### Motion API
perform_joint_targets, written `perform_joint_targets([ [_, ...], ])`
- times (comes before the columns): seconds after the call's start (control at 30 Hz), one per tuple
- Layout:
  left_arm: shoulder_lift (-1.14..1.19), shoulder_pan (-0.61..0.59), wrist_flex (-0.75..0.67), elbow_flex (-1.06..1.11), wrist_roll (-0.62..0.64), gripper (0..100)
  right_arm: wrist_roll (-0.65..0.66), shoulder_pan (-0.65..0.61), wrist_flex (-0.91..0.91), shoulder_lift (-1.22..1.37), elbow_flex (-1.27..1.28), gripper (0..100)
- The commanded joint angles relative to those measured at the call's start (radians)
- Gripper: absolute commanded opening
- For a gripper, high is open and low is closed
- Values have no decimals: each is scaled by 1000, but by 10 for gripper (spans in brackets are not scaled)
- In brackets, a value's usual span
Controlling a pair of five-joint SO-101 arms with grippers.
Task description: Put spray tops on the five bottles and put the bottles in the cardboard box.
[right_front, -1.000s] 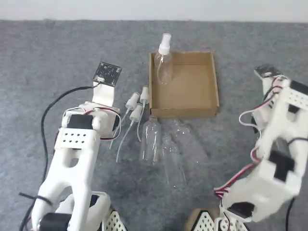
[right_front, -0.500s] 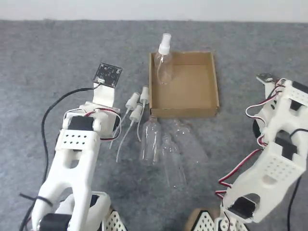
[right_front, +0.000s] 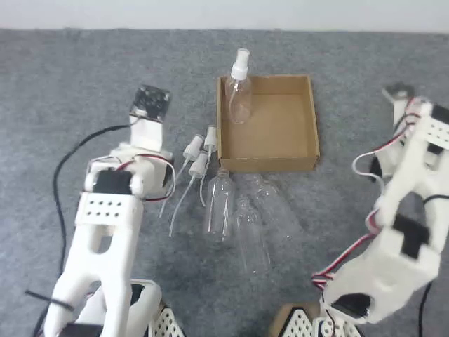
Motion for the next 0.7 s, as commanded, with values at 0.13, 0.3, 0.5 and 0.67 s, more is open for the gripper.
perform_joint_targets([
  [0.13,-195,5,115,-245,28,12,-199,-351,102,-447,-26,6],
  [0.3,-213,6,152,-404,34,12,-296,-633,-33,-670,199,6],
  [0.5,-218,5,153,-559,275,11,-397,-892,-398,-911,582,6],
  [0.67,-219,6,17,-582,434,11,-407,-1049,-657,-943,773,6],
])
